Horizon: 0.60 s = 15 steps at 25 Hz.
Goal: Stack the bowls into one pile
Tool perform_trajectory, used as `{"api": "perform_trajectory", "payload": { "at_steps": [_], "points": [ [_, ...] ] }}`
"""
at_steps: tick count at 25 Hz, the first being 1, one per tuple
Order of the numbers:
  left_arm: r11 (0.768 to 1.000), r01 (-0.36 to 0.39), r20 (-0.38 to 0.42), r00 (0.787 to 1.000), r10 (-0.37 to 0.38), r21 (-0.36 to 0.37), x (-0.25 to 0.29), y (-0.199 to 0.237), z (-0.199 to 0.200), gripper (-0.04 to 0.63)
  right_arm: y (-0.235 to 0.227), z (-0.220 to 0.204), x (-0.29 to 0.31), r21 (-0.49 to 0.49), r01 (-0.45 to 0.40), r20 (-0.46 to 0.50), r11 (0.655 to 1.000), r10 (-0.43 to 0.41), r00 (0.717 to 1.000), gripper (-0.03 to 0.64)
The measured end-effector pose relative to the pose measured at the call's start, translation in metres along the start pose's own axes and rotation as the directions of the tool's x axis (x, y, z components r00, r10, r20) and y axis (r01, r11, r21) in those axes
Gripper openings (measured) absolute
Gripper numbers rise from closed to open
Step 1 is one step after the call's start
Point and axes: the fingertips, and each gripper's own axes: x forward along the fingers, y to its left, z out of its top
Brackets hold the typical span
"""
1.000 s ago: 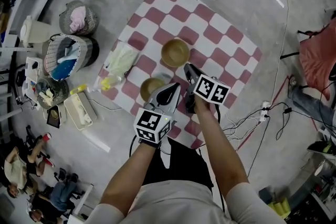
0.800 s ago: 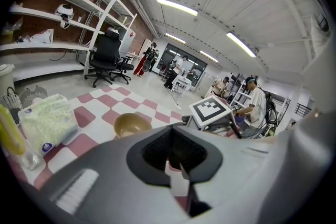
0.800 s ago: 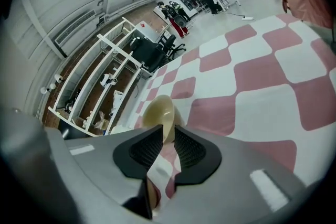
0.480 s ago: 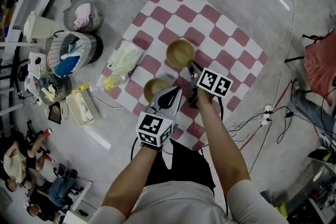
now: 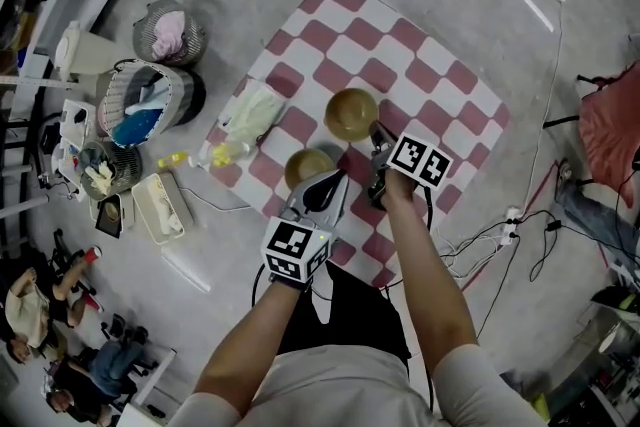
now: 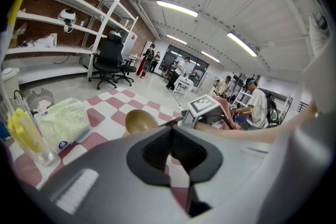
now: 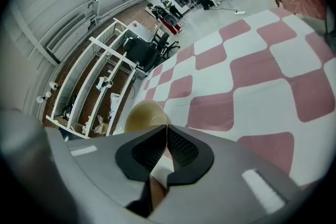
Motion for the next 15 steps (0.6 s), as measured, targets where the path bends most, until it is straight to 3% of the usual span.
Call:
{"api": "perform_trajectory", "payload": {
  "at_steps": [15],
  "points": [
    [0.992,0.105,0.012,0.994,-0.106,0.074,-0.057,-0.038,0.001,0.006,0.036,-0.042,-0.079,-0.002,-0.011,0.052,1.0,0.011,0.999,0.02]
  ]
}}
